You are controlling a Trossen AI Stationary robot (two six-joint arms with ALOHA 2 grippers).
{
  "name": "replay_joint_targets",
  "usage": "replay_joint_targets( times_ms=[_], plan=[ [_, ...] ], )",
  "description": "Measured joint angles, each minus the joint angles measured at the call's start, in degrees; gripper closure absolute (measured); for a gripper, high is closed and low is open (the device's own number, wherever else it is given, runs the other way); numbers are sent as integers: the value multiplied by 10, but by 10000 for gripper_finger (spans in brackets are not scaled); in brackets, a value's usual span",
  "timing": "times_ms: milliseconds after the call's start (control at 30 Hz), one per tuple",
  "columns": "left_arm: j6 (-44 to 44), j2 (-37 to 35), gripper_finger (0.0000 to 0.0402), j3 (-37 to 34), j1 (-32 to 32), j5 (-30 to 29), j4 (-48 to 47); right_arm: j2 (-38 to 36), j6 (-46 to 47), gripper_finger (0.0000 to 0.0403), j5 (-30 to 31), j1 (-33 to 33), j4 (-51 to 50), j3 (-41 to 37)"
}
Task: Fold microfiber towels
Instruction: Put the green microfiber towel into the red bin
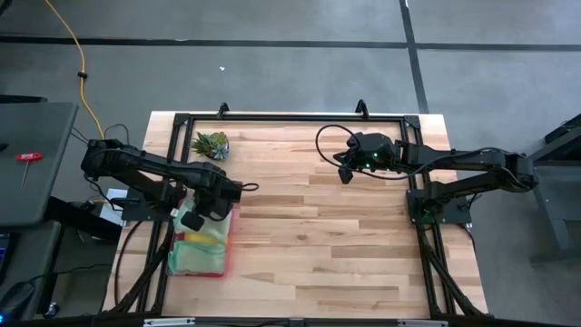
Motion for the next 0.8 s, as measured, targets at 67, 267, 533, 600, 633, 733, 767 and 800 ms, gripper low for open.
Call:
replay_joint_targets(
  times_ms=[67, 267, 533, 600, 633, 733, 767, 800],
  plan=[
    [4, 0, 372, 0, 0, -10, 4, 0, 3, 403, 0, 0, 0, 0],
    [-28, 0, 337, 0, 0, 6, 5, 0, 6, 403, 0, 0, 0, 0],
    [-108, 0, 294, 0, -2, 80, 4, 0, 6, 403, 0, 0, 0, 0],
    [-129, 0, 283, 0, 0, 80, 5, 0, 6, 403, 0, 0, 0, 0],
    [-143, 0, 277, 0, 0, 81, 5, 0, 6, 403, 0, 0, 0, 0],
    [-165, 0, 255, 0, 0, 79, 5, 0, 6, 403, 0, 0, 0, 0],
    [-164, 0, 247, 0, 0, 74, 5, 0, 6, 403, 0, 0, 0, 0],
    [-160, 0, 239, 0, 0, 65, 4, 0, 6, 403, 0, 0, 0, 0]
  ],
)
